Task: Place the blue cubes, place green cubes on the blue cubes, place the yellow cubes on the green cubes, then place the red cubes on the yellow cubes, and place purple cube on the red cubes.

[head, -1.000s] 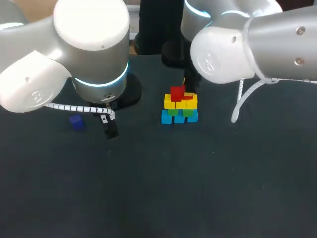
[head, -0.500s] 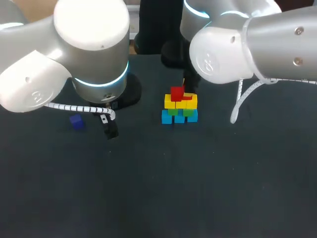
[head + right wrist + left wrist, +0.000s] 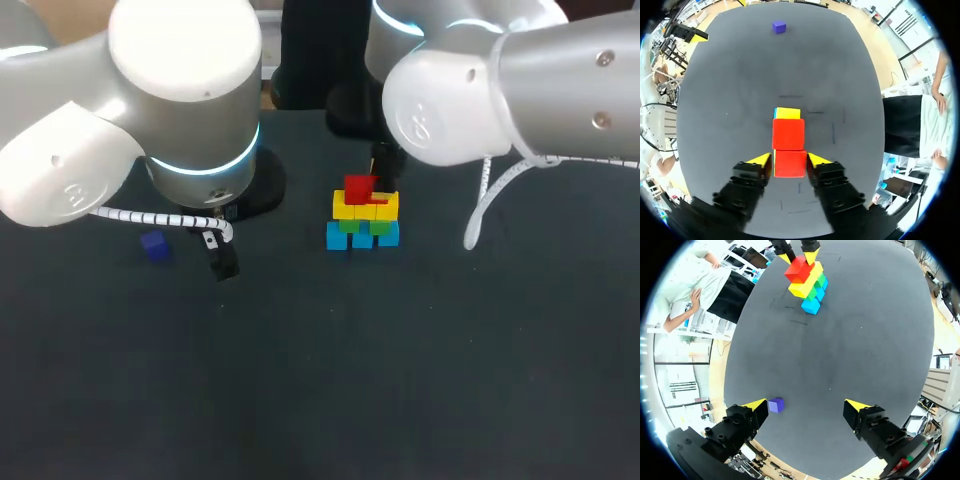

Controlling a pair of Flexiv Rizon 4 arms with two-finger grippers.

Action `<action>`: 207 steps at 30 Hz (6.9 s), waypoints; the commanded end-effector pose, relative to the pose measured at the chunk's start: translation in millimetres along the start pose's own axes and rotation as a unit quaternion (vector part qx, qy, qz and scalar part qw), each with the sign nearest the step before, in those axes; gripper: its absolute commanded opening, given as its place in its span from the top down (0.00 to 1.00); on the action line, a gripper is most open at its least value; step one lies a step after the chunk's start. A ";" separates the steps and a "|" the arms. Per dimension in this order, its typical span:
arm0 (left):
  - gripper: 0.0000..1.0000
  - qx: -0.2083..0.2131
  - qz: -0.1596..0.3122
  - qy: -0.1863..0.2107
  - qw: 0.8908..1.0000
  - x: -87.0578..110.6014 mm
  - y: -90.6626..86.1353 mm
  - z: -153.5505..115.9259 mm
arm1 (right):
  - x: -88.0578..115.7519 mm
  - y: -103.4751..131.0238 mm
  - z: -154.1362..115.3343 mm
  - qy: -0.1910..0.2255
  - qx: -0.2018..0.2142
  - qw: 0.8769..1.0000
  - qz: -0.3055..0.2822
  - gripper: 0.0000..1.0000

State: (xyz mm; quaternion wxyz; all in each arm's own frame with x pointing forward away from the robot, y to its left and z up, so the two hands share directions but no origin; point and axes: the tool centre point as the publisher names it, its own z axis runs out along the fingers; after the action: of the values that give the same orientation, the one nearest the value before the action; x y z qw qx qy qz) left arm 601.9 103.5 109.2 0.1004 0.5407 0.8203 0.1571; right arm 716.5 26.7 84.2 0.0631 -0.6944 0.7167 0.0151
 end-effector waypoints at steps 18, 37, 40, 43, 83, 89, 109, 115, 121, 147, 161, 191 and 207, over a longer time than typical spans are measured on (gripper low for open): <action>0.00 0.001 0.001 -0.001 1.000 1.2 0.6 -0.1 | 1.0 -2.2 -1.6 -0.001 0.000 1.000 0.001 0.00; 0.00 0.001 0.001 -0.001 1.000 1.2 0.6 -0.1 | 49.0 -26.1 -163.0 -0.052 0.197 0.972 0.117 0.00; 0.00 0.001 0.001 -0.001 1.000 1.2 0.6 -0.1 | 67.5 -21.7 -183.9 -0.051 0.267 0.952 0.140 0.00; 0.00 0.001 0.001 -0.001 1.000 1.2 0.6 -0.1 | 85.1 -16.0 -193.1 -0.063 0.312 0.933 0.167 0.00; 0.00 0.001 0.001 -0.001 1.000 1.2 0.6 -0.1 | 178.0 30.5 -89.5 0.013 0.440 0.833 0.337 0.00; 0.00 -0.012 -0.021 0.010 1.000 15.6 13.3 -1.0 | 178.0 30.5 -89.5 0.013 0.440 0.833 0.337 0.00; 0.00 0.032 -0.053 0.047 0.997 39.7 10.2 67.3 | 178.0 30.5 -89.5 0.013 0.440 0.833 0.337 0.00; 0.00 0.042 -0.044 0.040 0.997 39.3 31.3 89.3 | 178.0 30.5 -89.5 0.013 0.440 0.833 0.337 0.00; 0.00 0.050 -0.073 0.039 0.995 43.8 60.7 106.2 | 178.0 30.5 -89.5 0.013 0.440 0.833 0.337 0.00; 0.00 0.118 -0.088 0.001 0.989 65.3 87.2 143.0 | 178.0 30.5 -89.5 0.013 0.440 0.833 0.337 0.00; 0.73 0.120 -0.087 0.000 0.989 67.0 84.2 140.6 | 178.0 30.5 -89.5 0.013 0.440 0.833 0.337 0.00; 1.00 0.133 -0.027 -0.043 0.990 14.4 64.3 108.4 | 178.0 30.5 -89.5 0.013 0.440 0.833 0.337 0.00; 1.00 0.098 0.086 -0.064 0.989 -25.3 85.1 10.6 | 178.0 30.5 -89.5 0.013 0.440 0.833 0.337 0.00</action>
State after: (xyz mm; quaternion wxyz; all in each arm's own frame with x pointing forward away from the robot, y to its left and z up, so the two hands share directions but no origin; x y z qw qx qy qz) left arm 694.9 113.1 105.9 0.0818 0.6255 0.7745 0.0468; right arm 675.1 -158.0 151.6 0.3419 -0.3093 0.8384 -0.2908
